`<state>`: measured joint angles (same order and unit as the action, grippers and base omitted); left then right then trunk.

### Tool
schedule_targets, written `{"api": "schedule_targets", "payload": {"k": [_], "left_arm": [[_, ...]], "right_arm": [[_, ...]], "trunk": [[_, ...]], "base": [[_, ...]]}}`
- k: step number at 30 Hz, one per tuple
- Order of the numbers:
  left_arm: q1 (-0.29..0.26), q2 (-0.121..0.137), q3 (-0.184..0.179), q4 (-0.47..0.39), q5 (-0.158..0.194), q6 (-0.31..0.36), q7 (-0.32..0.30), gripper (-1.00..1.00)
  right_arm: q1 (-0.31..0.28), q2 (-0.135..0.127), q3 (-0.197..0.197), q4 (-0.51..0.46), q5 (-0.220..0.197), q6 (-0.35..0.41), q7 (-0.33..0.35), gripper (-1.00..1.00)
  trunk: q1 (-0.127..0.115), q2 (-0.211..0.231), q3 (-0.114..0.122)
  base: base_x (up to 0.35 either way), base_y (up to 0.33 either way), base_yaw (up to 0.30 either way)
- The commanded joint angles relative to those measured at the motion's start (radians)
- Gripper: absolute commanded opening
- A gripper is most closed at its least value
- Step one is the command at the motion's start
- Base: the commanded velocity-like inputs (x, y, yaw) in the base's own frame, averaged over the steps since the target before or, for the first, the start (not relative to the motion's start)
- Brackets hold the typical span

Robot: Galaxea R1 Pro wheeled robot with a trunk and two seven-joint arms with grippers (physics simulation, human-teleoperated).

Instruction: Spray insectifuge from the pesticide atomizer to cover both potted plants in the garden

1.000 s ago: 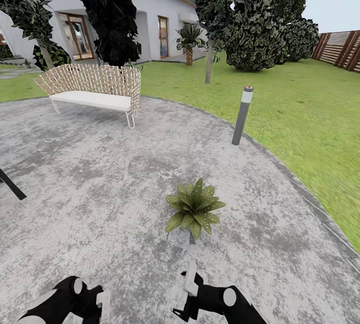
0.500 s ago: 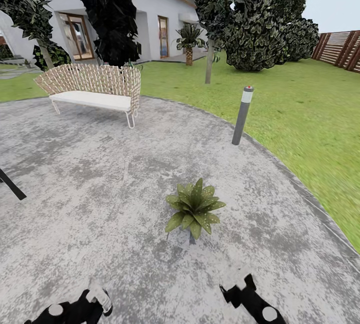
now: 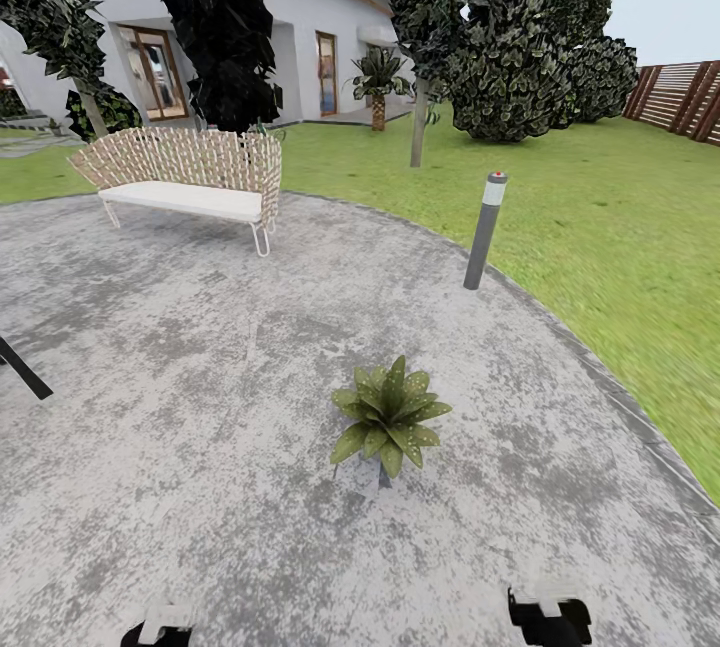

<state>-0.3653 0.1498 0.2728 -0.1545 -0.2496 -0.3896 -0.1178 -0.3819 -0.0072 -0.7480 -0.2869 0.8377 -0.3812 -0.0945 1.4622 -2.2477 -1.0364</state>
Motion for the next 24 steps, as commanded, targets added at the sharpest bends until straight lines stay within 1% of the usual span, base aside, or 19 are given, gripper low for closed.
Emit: {"api": "schedule_targets", "payload": {"k": [1, 3, 9, 11, 15, 17, 20, 24], "left_arm": [[0.001, -0.003, 0.005, 0.007, -0.007, -0.005, 0.003, -1.0], [0.003, -0.012, 0.001, 0.014, -0.005, -0.004, 0.012, -1.0], [0.003, -0.02, 0.008, 0.013, 0.018, -0.005, 0.011, -1.0], [0.003, -0.02, 0.009, 0.013, 0.02, -0.005, 0.017, -1.0], [0.004, -0.019, 0.009, 0.014, 0.021, -0.004, 0.026, -1.0], [0.004, -0.02, 0.009, 0.014, 0.021, -0.003, 0.027, -1.0], [0.004, -0.021, 0.009, 0.022, 0.021, -0.001, 0.027, -1.0], [0.003, -0.019, 0.009, 0.04, 0.021, -0.005, 0.027, -1.0]], "right_arm": [[-0.001, 0.001, -0.007, 0.018, 0.011, -0.026, -0.021, 1.0], [0.0, 0.002, -0.006, 0.034, 0.01, -0.046, -0.036, 1.0], [0.0, 0.003, -0.007, 0.07, 0.008, -0.05, -0.039, 1.0], [0.0, 0.005, -0.007, 0.073, 0.008, -0.051, -0.04, 1.0], [0.0, 0.029, -0.007, 0.075, 0.008, -0.051, -0.04, 1.0], [0.0, 0.035, -0.007, 0.075, 0.009, -0.051, -0.04, 1.0], [0.0, 0.038, -0.007, 0.075, 0.009, -0.051, -0.04, 1.0], [0.0, 0.036, -0.008, 0.074, 0.009, -0.052, -0.04, 1.0]], "trunk": [[0.0, 0.0, -0.001], [0.0, 0.0, -0.001], [0.0, 0.0, -0.001], [0.0, 0.0, -0.001], [0.0, 0.0, 0.001], [0.0, 0.0, 0.002], [0.0, 0.0, 0.005], [0.0, 0.0, 0.009]], "base": [[0.0, 0.0, 0.0], [0.0, 0.0, 0.0], [0.0, 0.0, 0.023], [0.0, 0.0, 0.198], [0.0, 0.0, 0.249], [0.0, 0.0, 0.23], [0.0, 0.0, 0.222], [0.0, 0.0, 0.217]]}}
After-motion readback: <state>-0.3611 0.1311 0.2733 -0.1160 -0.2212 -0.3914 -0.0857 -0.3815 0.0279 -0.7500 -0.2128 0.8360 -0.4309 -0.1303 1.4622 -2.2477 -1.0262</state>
